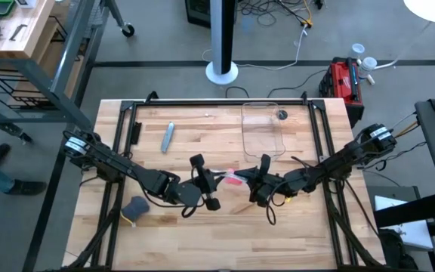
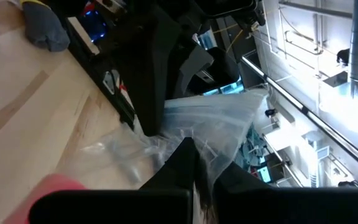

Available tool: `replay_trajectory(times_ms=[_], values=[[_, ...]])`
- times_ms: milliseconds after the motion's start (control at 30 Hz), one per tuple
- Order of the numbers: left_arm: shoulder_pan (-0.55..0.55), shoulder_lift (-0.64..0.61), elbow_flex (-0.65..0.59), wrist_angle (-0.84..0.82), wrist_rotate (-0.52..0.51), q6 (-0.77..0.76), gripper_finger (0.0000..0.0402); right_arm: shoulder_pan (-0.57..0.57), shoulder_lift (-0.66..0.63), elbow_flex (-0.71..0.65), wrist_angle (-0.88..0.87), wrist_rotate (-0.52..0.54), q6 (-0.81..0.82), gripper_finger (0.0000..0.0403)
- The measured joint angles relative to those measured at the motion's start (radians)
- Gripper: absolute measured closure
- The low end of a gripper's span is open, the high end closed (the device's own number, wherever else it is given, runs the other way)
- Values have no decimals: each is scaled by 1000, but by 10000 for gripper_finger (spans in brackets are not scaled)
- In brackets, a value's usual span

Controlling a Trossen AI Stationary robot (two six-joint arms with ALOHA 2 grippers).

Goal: Roll bandage
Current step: Close the transparent zip bag

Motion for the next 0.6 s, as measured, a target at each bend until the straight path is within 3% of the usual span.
replay_trajectory(times_ms=[367,533,600], values=[[-1,0,0,-17,8,-56,342,0,0,0,-6,0,10,403],[-4,0,0,-27,9,-47,393,0,0,0,-38,0,10,403],[-4,0,0,-28,9,-48,383,0,0,0,-44,1,11,403]])
